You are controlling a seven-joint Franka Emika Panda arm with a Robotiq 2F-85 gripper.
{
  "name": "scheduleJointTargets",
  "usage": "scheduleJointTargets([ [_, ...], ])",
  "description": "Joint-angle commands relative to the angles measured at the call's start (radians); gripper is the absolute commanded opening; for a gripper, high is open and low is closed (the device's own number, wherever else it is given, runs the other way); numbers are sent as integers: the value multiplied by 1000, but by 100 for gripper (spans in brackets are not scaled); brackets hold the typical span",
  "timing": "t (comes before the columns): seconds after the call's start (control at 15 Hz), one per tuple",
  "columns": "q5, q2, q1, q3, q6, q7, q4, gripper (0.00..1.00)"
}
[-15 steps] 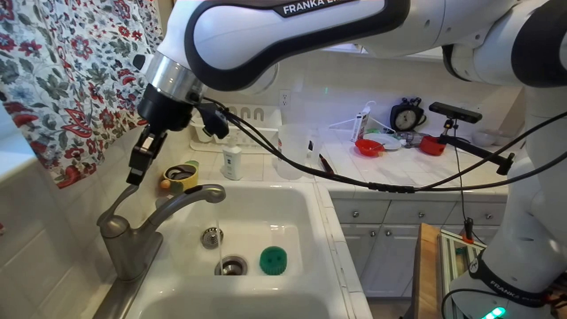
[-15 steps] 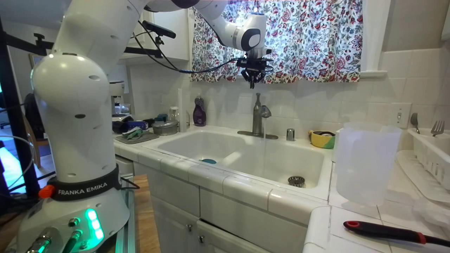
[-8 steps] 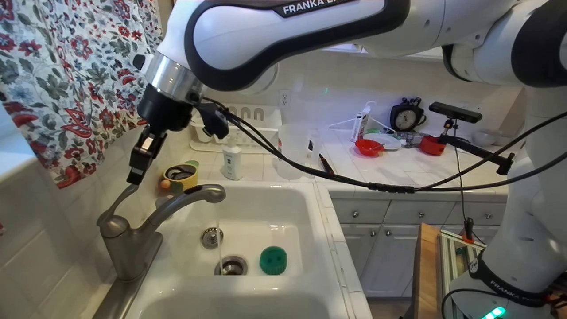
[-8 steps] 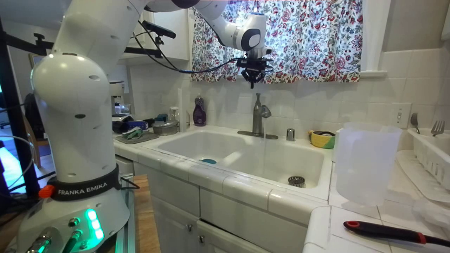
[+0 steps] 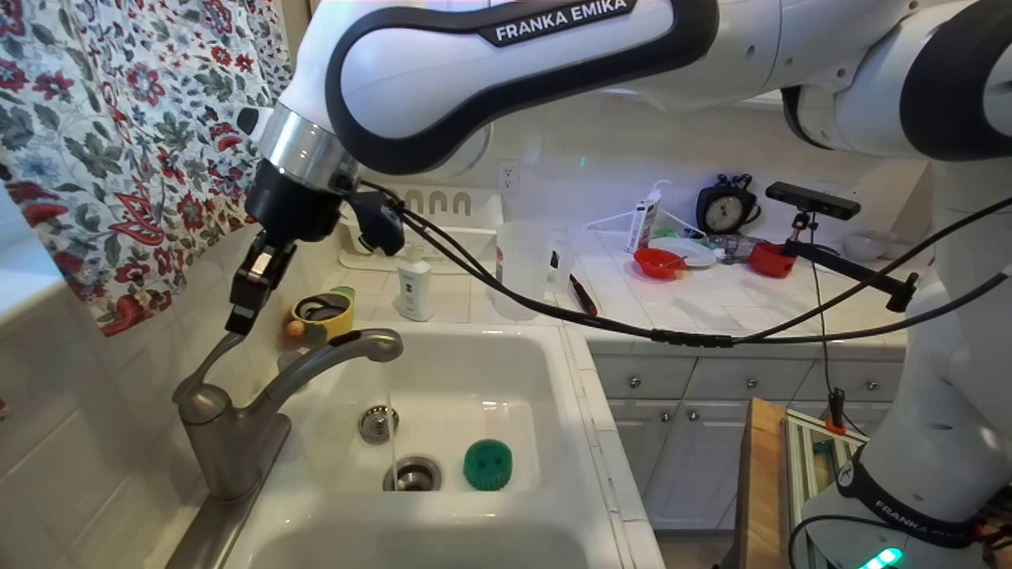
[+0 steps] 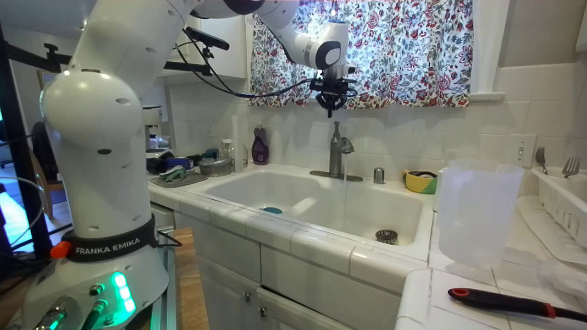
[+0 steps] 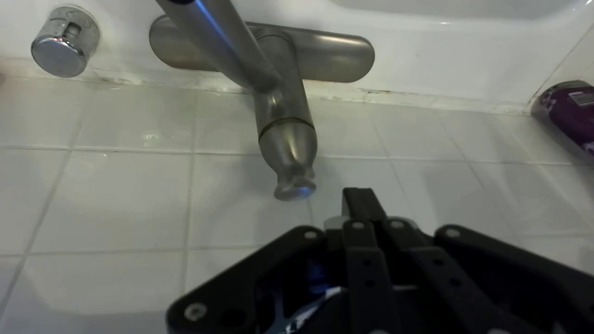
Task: Push the faucet handle downwards.
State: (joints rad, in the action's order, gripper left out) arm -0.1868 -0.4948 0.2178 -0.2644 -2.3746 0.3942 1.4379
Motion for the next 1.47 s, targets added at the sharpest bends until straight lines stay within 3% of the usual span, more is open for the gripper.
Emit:
scheduleJointTargets([
  [0.0,7,-48,-4,-21,-55,5,-47,0],
  [0.6,39,-91,1,-15,-174,-11,-52,0],
  [1.4,91,-99,4,-1,-145,-24,-54,0],
])
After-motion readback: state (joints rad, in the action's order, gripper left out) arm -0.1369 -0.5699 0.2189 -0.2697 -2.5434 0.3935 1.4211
